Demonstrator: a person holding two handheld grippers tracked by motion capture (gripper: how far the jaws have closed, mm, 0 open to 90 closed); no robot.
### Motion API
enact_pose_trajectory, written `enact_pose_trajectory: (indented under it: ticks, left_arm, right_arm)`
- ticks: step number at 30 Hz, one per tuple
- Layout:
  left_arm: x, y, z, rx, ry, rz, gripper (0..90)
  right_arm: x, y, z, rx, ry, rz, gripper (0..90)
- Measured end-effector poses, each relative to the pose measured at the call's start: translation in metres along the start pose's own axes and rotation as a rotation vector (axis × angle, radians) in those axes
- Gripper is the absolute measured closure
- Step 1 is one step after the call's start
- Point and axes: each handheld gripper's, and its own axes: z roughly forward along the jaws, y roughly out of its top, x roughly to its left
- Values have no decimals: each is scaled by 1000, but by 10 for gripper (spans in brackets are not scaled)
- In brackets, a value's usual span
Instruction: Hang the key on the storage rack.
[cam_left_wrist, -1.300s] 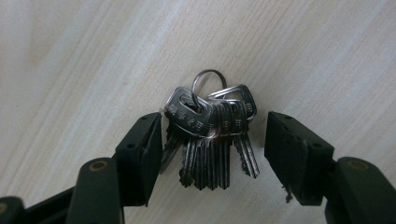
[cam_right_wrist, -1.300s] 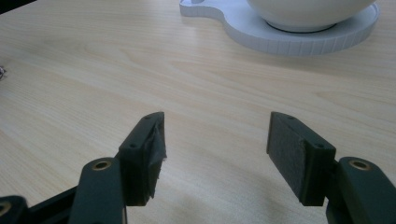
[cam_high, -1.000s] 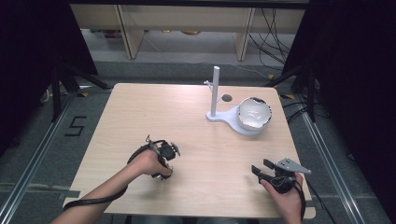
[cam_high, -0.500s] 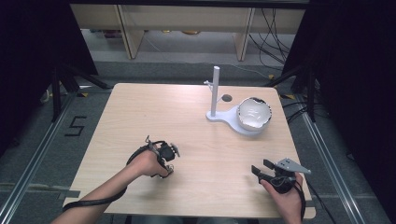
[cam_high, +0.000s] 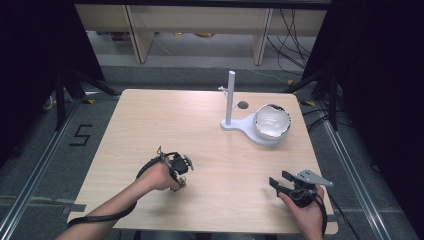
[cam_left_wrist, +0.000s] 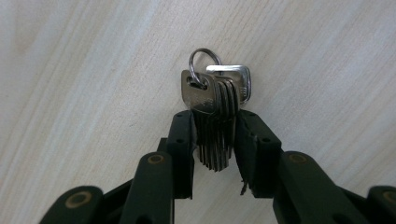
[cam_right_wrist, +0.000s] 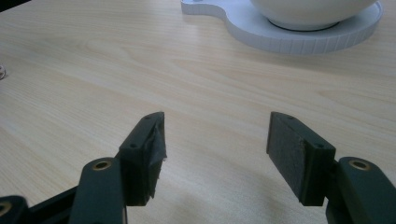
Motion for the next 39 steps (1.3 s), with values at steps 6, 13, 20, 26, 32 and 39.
enact_pose_trajectory:
  ticks: [6,13,20,26,32,39]
  left_arm:
    - [5,-1,-3,-15,-23,-30,597]
    - [4,-2,-4,-41,-35,-43,520]
    - [2,3,-2,-4,-32,-34,392]
    - [2,9,1,45,-32,-13,387]
    - [4,9,5,71,-38,-8,410]
    - [4,10,3,87,-38,5,522]
  right_arm:
    - [3,0,-2,28,-11,37,383]
    - [3,0,-2,29,-15,38,383]
    - [0,0,0,14,4,14,382]
    - [3,1,-3,50,1,52,382]
    - [2,0,-1,39,-7,44,383]
    - [3,1,-3,50,1,53,383]
